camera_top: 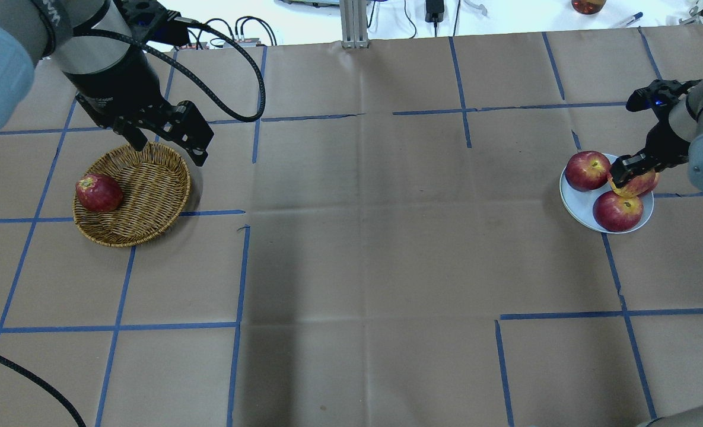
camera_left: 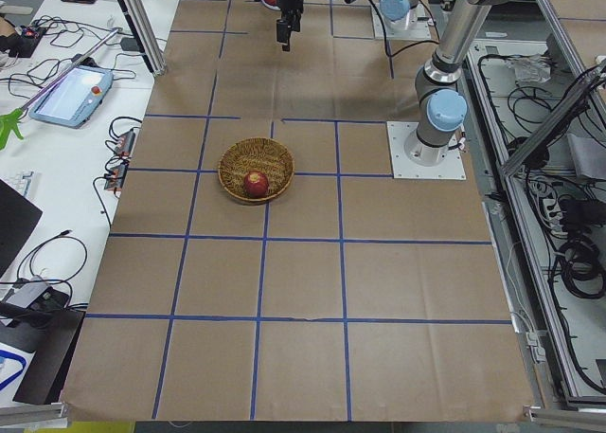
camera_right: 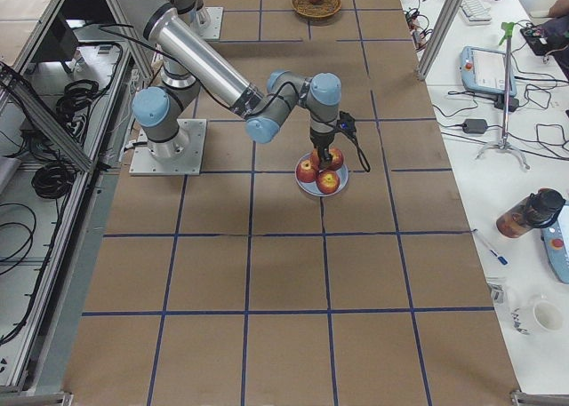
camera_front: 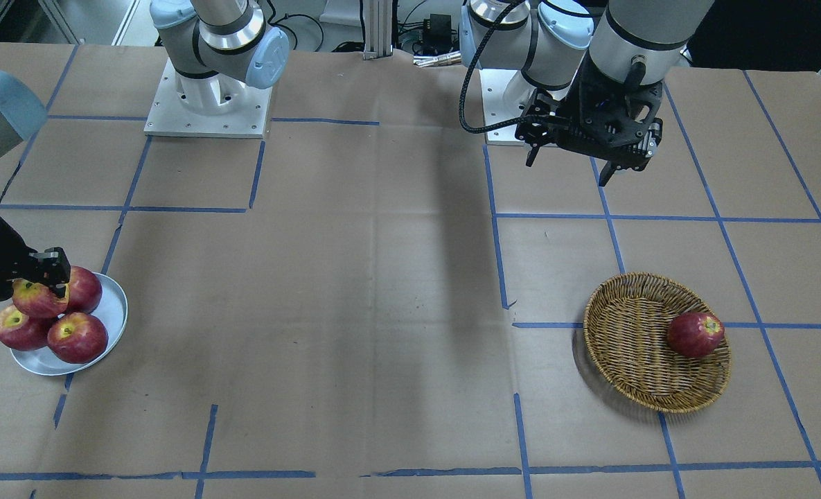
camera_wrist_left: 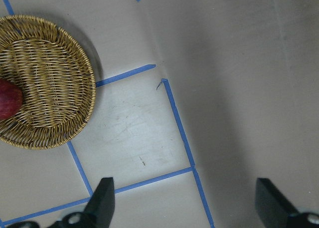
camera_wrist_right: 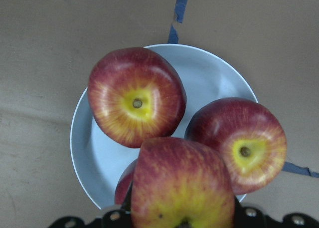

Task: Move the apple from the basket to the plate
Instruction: 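Lower the apple onto the plate among the other apples and open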

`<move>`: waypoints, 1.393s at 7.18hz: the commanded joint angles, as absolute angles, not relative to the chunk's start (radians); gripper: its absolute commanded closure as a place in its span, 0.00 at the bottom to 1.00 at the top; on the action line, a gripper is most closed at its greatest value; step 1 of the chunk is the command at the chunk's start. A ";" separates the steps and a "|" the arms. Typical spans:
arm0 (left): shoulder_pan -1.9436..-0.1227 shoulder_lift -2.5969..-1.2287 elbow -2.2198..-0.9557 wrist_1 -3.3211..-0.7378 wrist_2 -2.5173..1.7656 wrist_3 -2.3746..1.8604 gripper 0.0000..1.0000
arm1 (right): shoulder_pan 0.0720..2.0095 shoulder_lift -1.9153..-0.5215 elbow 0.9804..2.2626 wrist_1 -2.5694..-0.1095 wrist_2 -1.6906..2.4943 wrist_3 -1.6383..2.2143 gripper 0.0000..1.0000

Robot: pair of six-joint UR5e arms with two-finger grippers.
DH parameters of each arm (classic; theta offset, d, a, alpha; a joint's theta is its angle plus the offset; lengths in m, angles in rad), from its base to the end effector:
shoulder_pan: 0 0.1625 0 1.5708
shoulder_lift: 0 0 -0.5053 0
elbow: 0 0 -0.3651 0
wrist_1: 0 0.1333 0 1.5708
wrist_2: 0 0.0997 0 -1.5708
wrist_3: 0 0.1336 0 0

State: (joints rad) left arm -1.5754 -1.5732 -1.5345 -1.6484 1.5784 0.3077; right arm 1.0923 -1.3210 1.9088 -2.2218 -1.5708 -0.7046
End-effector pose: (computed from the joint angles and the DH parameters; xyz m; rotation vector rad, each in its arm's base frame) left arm -0.1344 -0.4593 0.5423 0.4886 3.1017 0.0697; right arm -0.1288 -0.5378 0.3226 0.3503 -3.0855 0.0815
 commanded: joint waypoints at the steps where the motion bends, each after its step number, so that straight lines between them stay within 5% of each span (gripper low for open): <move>1: -1.575 -1.574 -1.534 -1.649 1.578 0.308 0.01 | 1.092 -1.319 1.899 -2.239 -1.572 -0.703 0.51; 2: -1.575 -1.574 -1.534 -1.648 1.578 0.308 0.01 | 1.092 -1.319 1.899 -2.259 -1.571 -0.703 0.50; 3: -1.575 -1.574 -1.534 -1.649 1.578 0.308 0.01 | 1.092 -1.318 1.901 -2.260 -1.571 -0.703 0.33; 4: -1.575 -1.574 -1.534 -1.648 1.578 0.308 0.01 | 1.092 -1.321 1.899 -2.260 -1.572 -0.700 0.00; 10: -1.575 -1.574 -1.536 -1.648 1.578 0.308 0.01 | 1.155 -1.435 1.763 -2.055 -1.556 -0.680 0.00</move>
State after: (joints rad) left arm -1.5754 -1.5738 -1.5354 -1.6487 1.5785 0.3084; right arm 1.1245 -1.3902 1.8063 -2.1491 -1.5603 -0.6887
